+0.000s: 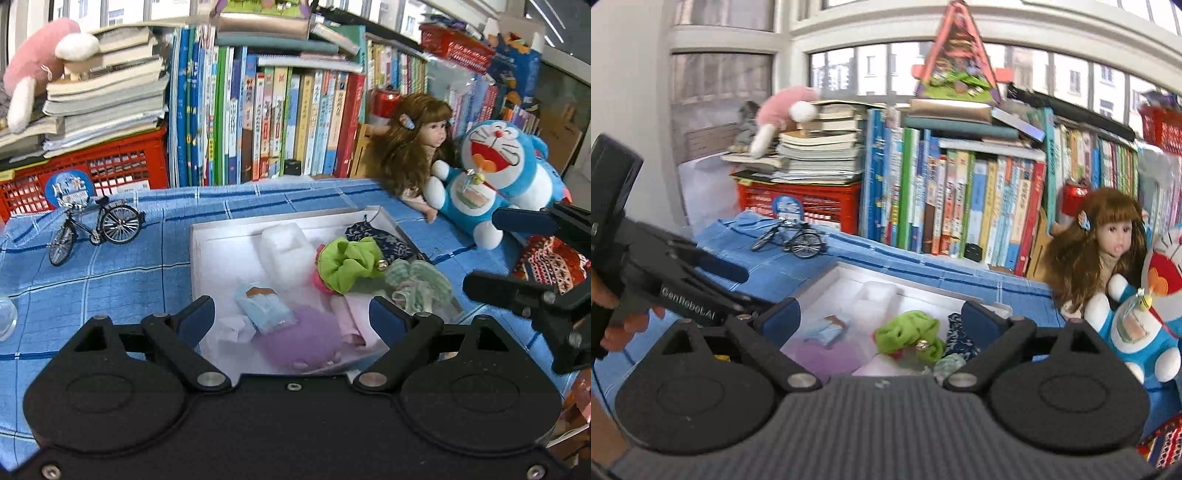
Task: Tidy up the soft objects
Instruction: 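Withdraw both tools toward the small pink packet and the white plush cat, then grasp the small pink packet with the left tool while the right tool grasps the white plush cat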
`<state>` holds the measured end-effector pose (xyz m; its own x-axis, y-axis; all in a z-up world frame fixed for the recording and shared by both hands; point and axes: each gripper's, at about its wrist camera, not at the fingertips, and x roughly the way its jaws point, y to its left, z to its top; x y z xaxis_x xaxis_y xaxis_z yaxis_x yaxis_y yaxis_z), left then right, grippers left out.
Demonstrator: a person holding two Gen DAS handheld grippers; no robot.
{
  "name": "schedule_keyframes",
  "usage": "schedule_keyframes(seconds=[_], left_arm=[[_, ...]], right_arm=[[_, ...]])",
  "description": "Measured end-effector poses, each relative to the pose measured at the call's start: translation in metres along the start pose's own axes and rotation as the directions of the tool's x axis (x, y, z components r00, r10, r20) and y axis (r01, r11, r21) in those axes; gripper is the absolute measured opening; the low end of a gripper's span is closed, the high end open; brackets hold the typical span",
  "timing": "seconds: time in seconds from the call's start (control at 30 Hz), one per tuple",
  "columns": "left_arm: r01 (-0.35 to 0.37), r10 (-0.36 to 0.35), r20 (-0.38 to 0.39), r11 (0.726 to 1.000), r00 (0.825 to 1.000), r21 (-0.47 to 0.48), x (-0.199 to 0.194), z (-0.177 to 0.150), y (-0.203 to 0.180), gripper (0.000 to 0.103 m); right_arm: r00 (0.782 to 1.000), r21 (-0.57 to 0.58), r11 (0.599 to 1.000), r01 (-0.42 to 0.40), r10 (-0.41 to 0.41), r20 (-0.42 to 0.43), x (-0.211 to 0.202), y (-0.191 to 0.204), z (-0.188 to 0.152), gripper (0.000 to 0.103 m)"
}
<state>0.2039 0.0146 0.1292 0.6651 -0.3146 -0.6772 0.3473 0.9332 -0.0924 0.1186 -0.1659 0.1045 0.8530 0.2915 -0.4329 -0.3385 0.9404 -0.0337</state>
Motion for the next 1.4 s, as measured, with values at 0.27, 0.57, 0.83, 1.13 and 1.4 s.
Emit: schedule_keyframes(seconds=[0.27,0.57,0.83,1.13,1.4], left_arm=[[-0.010,0.009,0.061,1.000,0.998,0.009,-0.043,-0.029,0.007,0.092],[-0.041,0.043,0.086,0.999,0.995,-0.022,-0.071,-0.065,0.031,0.093],[-0.079,0.083,0.097,0.996,0.992,-0.047,-0.082,-0.097,0.048,0.093],[-0.163,0.169,0.119,0.985,0.978,-0.061,-0.091,-0.141,0.058,0.093],[-0.221,0.240,0.090,0.958,0.967,-0.182,-0.085,-0.173,0.083,0.081]], right_arm=[[1.000,-0.156,0.987,-0.026,0.028,0.010,-0.026,0.035,-0.016,0.101],[0.999,-0.299,0.954,-0.038,0.034,-0.020,-0.036,0.070,-0.041,0.103],[0.998,-0.413,0.909,-0.053,0.033,-0.054,-0.036,0.094,-0.062,0.103],[0.997,-0.542,0.839,-0.052,0.012,-0.077,-0.026,0.117,-0.091,0.101],[0.999,-0.647,0.762,0.013,-0.043,-0.031,-0.015,0.137,-0.118,0.086]])
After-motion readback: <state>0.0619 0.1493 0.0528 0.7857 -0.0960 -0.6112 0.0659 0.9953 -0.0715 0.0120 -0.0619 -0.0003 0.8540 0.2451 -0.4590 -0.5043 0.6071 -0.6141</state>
